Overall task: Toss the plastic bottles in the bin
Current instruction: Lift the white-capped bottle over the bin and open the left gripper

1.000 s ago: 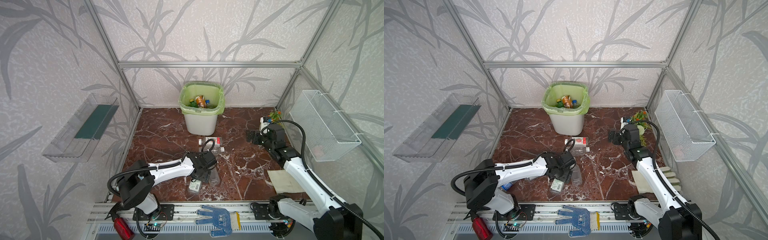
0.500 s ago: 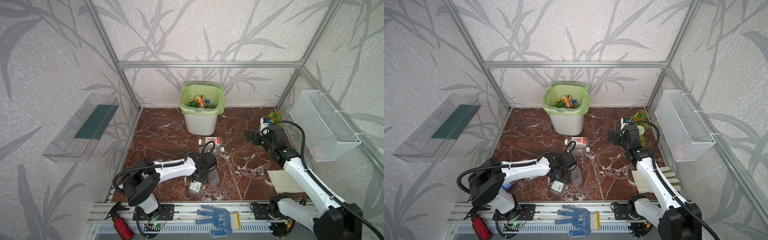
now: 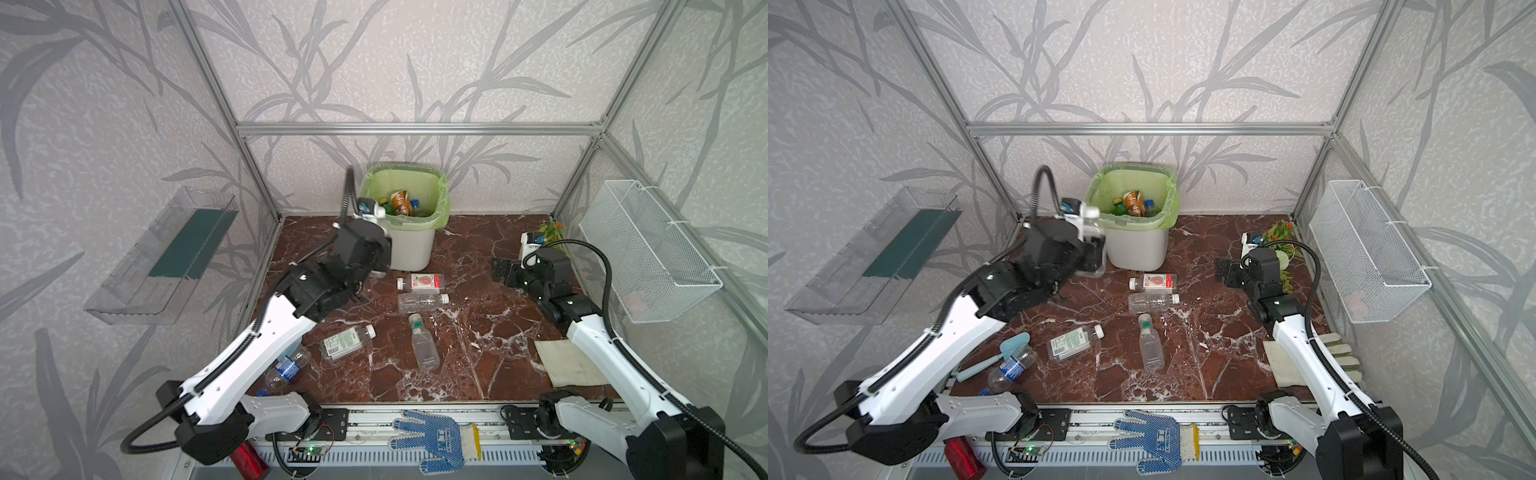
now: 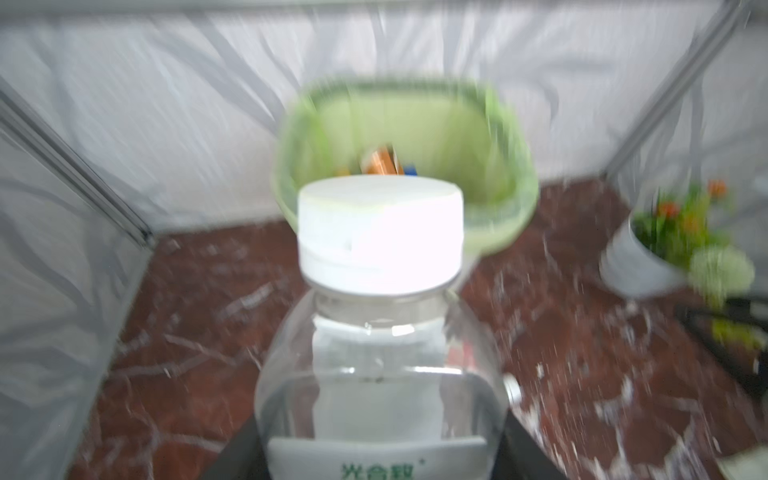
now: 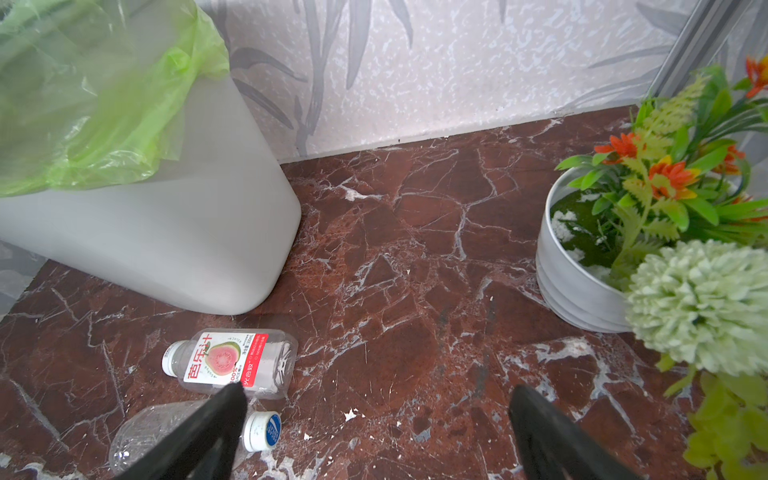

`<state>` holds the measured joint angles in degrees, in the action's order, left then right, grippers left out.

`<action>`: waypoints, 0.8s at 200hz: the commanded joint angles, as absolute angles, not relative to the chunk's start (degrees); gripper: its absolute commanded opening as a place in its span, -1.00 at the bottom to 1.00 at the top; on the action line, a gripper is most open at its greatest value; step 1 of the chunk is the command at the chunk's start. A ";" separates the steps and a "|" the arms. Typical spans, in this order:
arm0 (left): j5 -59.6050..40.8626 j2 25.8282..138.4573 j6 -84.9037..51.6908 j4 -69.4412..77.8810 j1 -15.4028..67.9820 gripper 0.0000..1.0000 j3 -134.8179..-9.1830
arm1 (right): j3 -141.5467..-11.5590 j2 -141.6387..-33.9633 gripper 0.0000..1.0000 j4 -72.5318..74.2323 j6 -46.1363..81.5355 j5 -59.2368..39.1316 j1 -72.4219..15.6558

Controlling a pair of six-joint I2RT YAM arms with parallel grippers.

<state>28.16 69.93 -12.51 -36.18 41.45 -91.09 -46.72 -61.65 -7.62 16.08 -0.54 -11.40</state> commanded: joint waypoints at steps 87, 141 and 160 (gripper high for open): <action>10.13 114.79 -10.09 -46.04 30.26 0.38 -140.86 | -48.85 -57.21 0.98 -9.24 16.70 -4.70 -11.16; 10.63 105.46 2.68 -25.59 35.26 0.99 -142.71 | -51.36 -57.31 0.99 -12.35 16.55 -4.05 -11.16; 11.93 97.54 3.87 -17.54 36.20 0.99 -129.73 | -51.31 -57.28 0.99 -12.49 18.41 -5.11 -11.38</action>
<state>11.25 111.55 -0.93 -33.58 34.63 -138.28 -49.54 -57.54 -11.14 16.56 -3.60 -11.40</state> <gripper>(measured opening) 0.994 0.994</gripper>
